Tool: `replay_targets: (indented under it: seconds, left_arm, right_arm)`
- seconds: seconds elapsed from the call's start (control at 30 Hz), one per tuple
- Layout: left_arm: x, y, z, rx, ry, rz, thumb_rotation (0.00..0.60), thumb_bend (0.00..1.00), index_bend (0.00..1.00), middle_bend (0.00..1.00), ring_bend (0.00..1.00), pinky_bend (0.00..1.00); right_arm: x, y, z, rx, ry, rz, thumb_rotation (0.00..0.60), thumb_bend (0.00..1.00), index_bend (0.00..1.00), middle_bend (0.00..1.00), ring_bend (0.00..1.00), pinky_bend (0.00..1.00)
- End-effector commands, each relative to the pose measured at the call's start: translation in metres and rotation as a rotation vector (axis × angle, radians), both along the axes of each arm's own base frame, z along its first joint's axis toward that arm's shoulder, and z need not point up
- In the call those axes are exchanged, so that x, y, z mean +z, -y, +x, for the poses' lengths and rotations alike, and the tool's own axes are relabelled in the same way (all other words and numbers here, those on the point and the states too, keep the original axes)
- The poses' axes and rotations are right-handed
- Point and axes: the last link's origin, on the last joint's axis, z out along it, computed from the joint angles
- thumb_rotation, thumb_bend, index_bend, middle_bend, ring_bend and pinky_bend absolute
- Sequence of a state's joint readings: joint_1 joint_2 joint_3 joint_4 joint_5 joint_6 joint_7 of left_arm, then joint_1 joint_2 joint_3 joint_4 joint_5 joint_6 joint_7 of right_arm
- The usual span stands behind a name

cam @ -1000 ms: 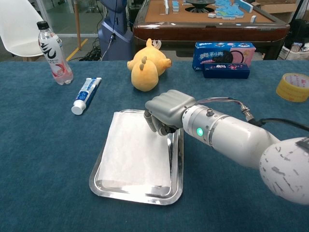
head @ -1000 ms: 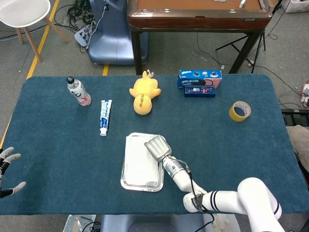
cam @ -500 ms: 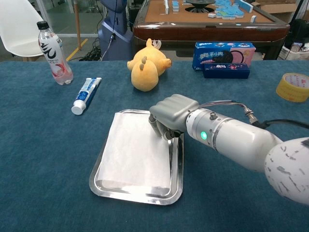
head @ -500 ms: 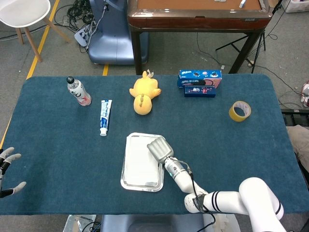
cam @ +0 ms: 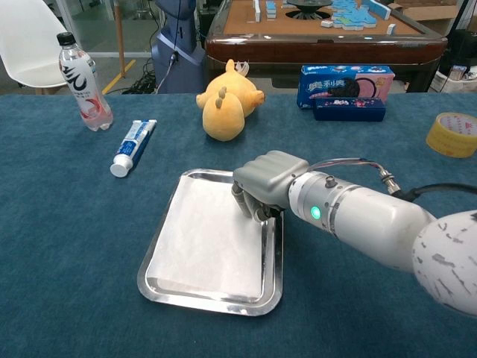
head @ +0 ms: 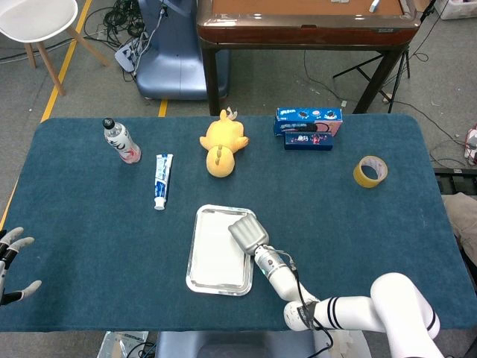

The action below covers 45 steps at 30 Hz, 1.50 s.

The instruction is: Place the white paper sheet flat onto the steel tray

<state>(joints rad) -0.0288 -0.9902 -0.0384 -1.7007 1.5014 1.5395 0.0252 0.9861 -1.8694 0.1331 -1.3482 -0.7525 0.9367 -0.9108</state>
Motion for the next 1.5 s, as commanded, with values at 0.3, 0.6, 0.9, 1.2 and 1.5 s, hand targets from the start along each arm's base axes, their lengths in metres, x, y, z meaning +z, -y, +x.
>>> replay_targets:
  seconds: [0.3,0.6,0.9,1.2,1.5]
  left_arm:
    - [0.000,0.000,0.000,0.000,-0.002,0.000,0.600,0.02,0.26,0.14,0.08,0.36]
    - [0.000,0.000,0.000,0.001,-0.003,-0.002,0.600,0.02,0.26,0.14,0.08,0.36]
    - [-0.001,0.000,0.000,-0.003,-0.005,-0.009,0.600,0.02,0.26,0.14,0.08,0.36]
    - [-0.002,0.000,-0.001,0.001,-0.008,-0.011,0.600,0.02,0.26,0.14,0.08,0.36]
    - [0.000,0.000,0.000,0.001,-0.002,-0.006,0.600,0.02,0.26,0.14,0.08,0.36]
  right_arm:
    - [-0.002,-0.003,0.007,-0.056,-0.002,-0.021,0.600,1.00,0.51,1.00,1.00,1.00]
    - [-0.003,-0.005,0.013,-0.111,0.021,-0.004,0.600,1.00,0.51,1.00,1.00,1.00]
    - [0.002,-0.004,0.016,-0.112,0.014,-0.015,0.600,1.00,0.52,1.00,1.00,1.00]
    - [0.004,-0.002,0.023,-0.075,0.068,-0.039,0.600,1.00,0.54,1.00,1.00,1.00]
    - [-0.005,-0.004,0.028,-0.012,0.114,-0.037,0.600,1.00,0.51,1.00,1.00,1.00]
